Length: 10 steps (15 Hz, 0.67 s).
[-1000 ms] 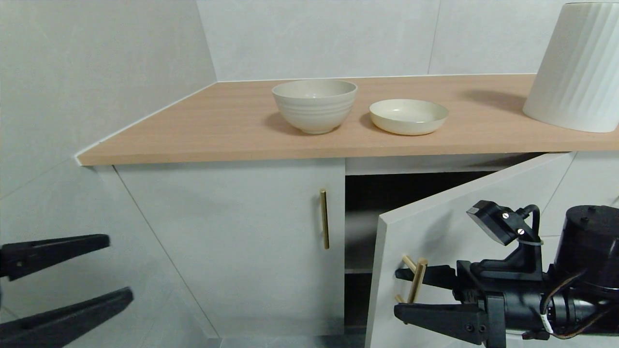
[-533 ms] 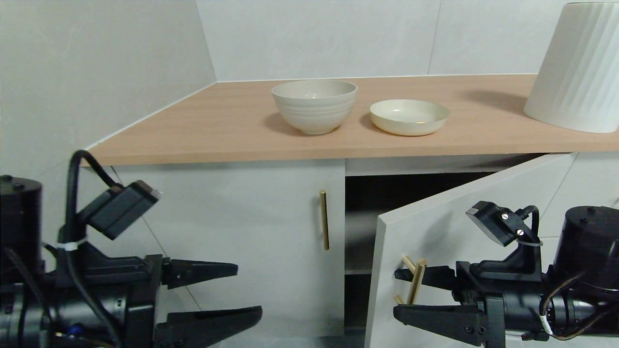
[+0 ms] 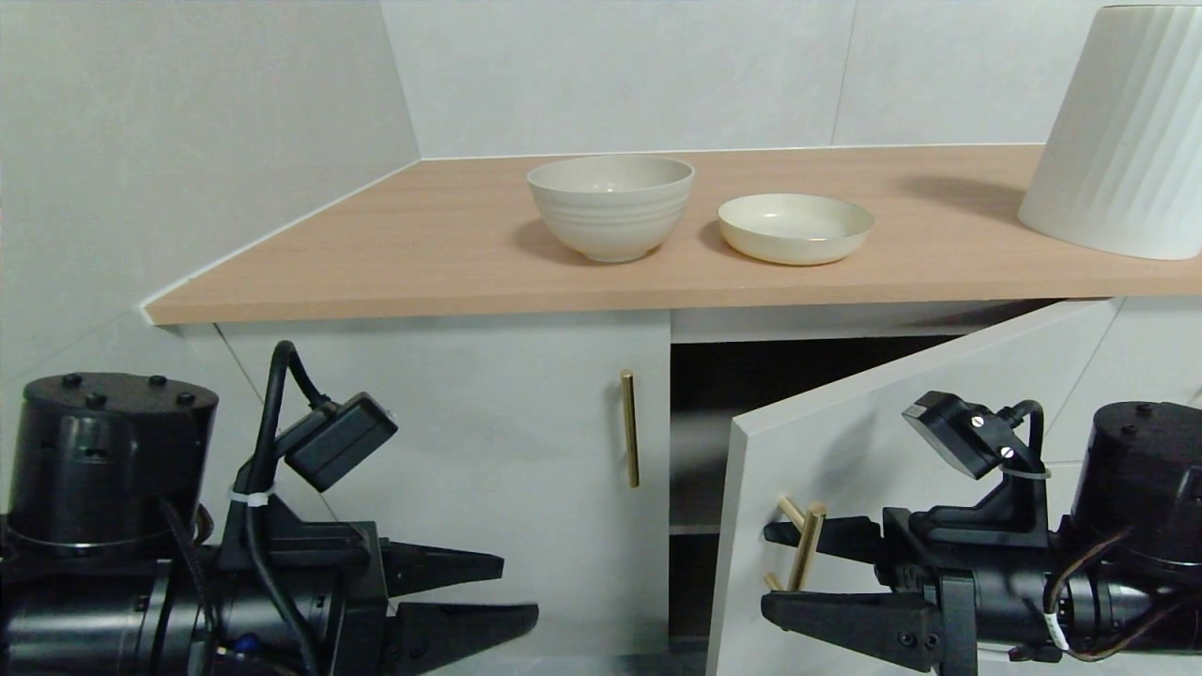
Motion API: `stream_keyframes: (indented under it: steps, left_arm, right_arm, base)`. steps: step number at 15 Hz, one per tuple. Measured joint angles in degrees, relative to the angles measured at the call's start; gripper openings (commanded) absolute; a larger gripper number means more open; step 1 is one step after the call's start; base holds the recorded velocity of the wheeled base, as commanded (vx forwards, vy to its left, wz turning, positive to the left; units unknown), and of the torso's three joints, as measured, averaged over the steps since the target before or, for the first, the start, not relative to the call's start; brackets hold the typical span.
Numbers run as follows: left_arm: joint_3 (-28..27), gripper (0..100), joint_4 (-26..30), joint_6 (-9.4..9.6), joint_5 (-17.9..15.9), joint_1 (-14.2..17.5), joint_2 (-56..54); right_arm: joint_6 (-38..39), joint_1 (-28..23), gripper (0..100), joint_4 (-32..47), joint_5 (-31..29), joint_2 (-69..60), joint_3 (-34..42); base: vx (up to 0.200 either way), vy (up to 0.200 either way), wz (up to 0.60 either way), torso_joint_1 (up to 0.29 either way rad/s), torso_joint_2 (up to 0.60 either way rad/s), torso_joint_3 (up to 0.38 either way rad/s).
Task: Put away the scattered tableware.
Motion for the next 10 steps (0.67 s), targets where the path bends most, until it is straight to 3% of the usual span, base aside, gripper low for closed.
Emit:
stream_keyframes:
  steps: [6, 10]
  left_arm:
    - [-2.50, 0, -1.28, -0.22, -0.02, -1.04, 1.17]
    - [-3.52, 0, -12.97, -0.41, 0.41, -2.94, 6.07]
  right_arm:
    - [0.02, 0.00, 100, 0.22, -0.04, -0.02, -0.18]
    - [0.24, -0.07, 100, 0.44, -0.02, -0.38, -0.35]
  base:
    - [0.000, 0.000, 0.00, 0.000, 0.00, 0.000]
    - [0.000, 0.000, 0.00, 0.000, 0.00, 0.000]
